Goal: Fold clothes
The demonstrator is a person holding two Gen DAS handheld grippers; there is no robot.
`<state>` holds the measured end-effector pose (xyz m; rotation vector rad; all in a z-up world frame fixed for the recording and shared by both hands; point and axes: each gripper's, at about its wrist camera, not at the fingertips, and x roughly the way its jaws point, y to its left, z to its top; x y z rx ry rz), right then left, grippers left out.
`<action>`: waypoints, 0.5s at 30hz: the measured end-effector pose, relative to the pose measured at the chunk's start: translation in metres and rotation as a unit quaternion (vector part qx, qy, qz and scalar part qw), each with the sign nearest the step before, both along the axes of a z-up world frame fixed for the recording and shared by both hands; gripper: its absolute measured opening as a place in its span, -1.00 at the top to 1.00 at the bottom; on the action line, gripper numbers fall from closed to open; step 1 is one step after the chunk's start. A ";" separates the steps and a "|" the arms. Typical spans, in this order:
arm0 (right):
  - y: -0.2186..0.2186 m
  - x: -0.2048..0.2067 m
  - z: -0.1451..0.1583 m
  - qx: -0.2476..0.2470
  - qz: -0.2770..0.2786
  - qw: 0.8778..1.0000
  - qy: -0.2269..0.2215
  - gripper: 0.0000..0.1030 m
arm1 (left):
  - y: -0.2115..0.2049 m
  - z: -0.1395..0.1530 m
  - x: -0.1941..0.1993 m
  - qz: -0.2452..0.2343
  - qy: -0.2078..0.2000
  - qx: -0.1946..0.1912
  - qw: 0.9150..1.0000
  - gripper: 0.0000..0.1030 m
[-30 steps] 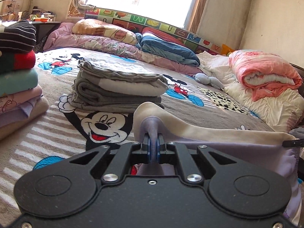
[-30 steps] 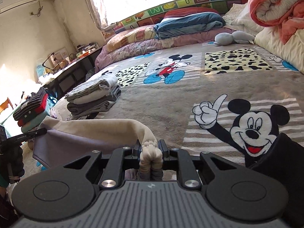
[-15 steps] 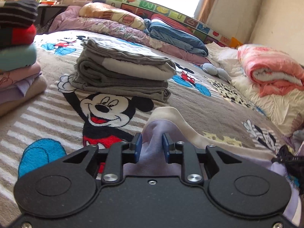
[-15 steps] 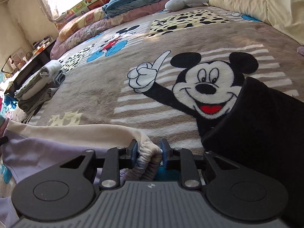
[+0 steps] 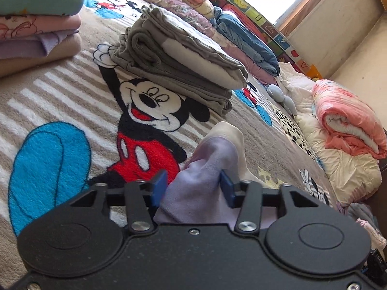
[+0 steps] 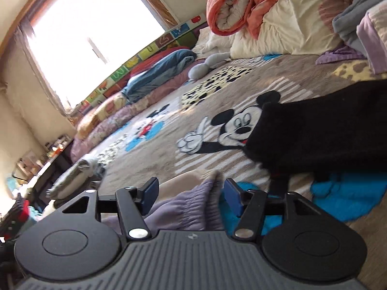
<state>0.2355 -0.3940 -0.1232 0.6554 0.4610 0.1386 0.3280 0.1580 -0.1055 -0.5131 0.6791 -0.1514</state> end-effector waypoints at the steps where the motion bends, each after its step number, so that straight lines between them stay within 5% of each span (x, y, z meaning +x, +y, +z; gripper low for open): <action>1: 0.008 -0.004 -0.007 0.013 0.016 1.000 -0.002 -0.31 | -0.008 0.004 -0.002 -0.007 -0.013 0.017 1.000 0.76; 2: 0.016 -0.004 -0.012 0.021 0.030 0.999 0.004 -0.31 | -0.018 0.008 -0.004 -0.018 -0.028 0.039 0.999 0.79; 4: 0.031 0.005 -0.017 0.028 0.055 0.998 0.015 -0.32 | -0.058 0.020 -0.011 -0.054 -0.074 0.153 0.984 0.81; 6: 0.042 0.018 -0.019 0.021 0.080 0.996 0.015 -0.33 | -0.105 0.021 -0.021 -0.105 -0.115 0.278 0.948 0.82; 9: 0.056 0.032 -0.020 0.006 0.106 0.994 0.016 -0.34 | -0.162 0.003 -0.035 -0.195 -0.135 0.386 0.891 0.81; 11: 0.059 0.035 -0.024 0.011 0.115 0.993 0.021 -0.34 | -0.189 -0.009 -0.051 -0.267 -0.151 0.426 0.851 0.55; 15: 0.062 0.032 -0.030 0.013 0.123 0.992 0.023 -0.34 | -0.187 0.003 -0.070 -0.347 -0.168 0.357 0.851 0.35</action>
